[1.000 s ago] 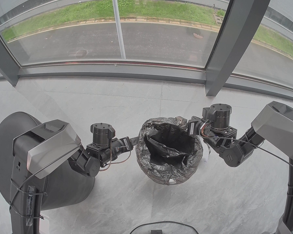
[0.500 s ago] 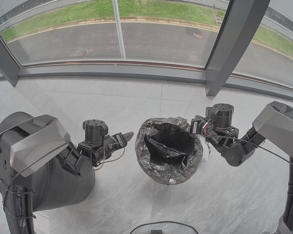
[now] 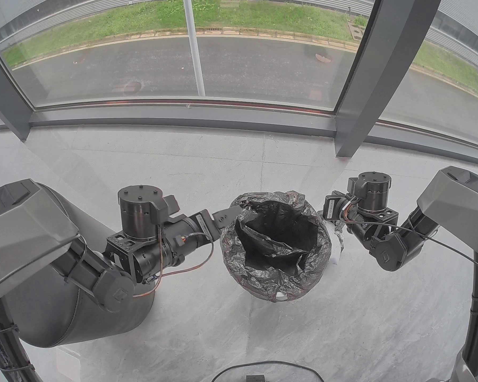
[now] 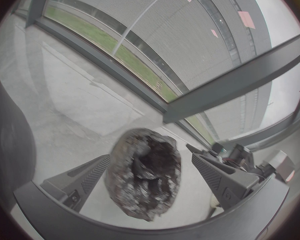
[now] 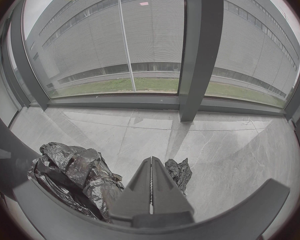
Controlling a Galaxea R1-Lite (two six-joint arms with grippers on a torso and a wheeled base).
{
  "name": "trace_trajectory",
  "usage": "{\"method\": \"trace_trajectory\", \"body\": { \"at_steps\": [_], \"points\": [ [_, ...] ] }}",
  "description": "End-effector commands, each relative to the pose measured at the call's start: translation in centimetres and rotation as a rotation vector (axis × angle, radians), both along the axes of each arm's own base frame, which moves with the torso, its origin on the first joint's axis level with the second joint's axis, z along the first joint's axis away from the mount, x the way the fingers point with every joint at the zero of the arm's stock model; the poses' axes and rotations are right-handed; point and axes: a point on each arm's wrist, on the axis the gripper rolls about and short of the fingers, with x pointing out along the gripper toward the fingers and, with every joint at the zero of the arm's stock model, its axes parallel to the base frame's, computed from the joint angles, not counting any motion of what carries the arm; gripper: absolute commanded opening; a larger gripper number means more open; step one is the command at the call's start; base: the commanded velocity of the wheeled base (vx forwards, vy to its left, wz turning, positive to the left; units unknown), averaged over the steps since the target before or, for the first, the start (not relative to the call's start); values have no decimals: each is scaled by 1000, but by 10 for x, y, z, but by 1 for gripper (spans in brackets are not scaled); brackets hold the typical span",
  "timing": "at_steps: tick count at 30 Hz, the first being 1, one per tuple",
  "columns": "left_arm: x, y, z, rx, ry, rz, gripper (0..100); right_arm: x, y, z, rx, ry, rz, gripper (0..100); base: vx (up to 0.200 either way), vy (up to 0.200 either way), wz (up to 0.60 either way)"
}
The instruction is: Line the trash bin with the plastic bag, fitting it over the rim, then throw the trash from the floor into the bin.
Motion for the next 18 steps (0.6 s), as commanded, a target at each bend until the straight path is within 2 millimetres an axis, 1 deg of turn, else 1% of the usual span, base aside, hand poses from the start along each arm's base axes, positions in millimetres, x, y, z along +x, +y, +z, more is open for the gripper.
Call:
{"method": "trace_trajectory", "body": {
  "at_steps": [1, 3, 6, 9, 12, 17, 18],
  "points": [
    [-14, -25, -9, -21, 45, -140, 100, -1, 2, 0, 0, 0, 5, 0, 0, 0, 0],
    [-9, -34, -24, -19, 71, -202, 100, -2, 2, 0, 1, 0, 5, 0, 0, 0, 0],
    [-1, -41, -31, -23, 79, -232, 100, -1, 2, 1, 32, 0, -3, 0, 0, 0, 0],
    [3, -46, -35, -27, 79, -259, 100, -1, 1, 1, 43, -1, -7, 0, 0, 0, 0],
    [16, -55, -38, -40, 49, -261, 100, -1, 2, -1, 44, 5, -5, 0, 0, 0, 0],
    [22, -58, -40, -30, 27, -239, 100, -1, 2, -1, 44, 4, -4, 0, 0, 0, 0],
    [25, -57, -44, 19, -18, -213, 100, -1, 2, -2, 44, 5, -5, 0, 0, 0, 0]
  ]
}}
